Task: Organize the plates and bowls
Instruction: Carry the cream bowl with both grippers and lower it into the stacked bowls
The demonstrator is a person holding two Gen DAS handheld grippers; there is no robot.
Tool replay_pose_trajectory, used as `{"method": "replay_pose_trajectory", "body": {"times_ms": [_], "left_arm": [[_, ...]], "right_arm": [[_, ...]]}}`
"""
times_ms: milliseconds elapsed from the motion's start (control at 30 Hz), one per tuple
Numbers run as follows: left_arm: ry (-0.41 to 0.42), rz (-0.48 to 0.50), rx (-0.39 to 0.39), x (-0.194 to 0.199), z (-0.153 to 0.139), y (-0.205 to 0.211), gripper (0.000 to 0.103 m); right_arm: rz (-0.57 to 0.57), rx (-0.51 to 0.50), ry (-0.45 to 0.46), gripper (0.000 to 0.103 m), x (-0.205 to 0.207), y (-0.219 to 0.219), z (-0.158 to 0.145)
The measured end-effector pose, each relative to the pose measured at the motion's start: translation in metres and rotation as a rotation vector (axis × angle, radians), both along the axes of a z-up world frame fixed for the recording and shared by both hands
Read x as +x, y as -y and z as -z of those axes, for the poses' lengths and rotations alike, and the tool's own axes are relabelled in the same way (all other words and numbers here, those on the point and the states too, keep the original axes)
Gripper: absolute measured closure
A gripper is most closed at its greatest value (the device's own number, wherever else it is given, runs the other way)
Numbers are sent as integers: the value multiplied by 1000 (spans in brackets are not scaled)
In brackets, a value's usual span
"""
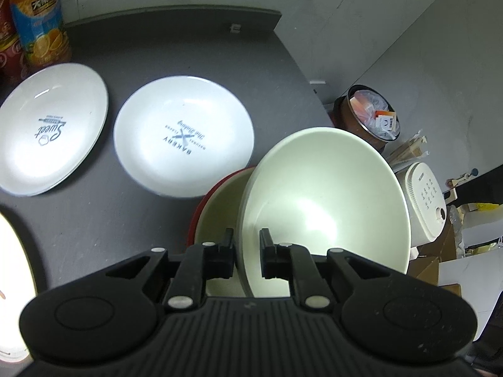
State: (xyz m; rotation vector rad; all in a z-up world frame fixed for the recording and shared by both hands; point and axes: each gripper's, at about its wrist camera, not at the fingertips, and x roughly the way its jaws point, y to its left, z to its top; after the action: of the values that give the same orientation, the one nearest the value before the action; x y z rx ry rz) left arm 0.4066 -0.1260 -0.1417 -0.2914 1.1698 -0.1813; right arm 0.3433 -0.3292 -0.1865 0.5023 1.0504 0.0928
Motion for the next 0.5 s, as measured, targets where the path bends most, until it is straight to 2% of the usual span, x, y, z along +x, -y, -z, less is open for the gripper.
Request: {"method": "replay_pose_trajectory", "body": {"times_ms": [333,433,500], "left_arm": [[-44,-31,4,-3,16,-15,91],[-50,-34,-24,-4,17,-19,90],[-56,-39,-34,-4,15,-21,90]], "right_arm": [[-8,-14,-28,82,5,-6,6],[2,-16,-33,82,7,-6,7],[6,-13,-39,78,8,-6,7]]}}
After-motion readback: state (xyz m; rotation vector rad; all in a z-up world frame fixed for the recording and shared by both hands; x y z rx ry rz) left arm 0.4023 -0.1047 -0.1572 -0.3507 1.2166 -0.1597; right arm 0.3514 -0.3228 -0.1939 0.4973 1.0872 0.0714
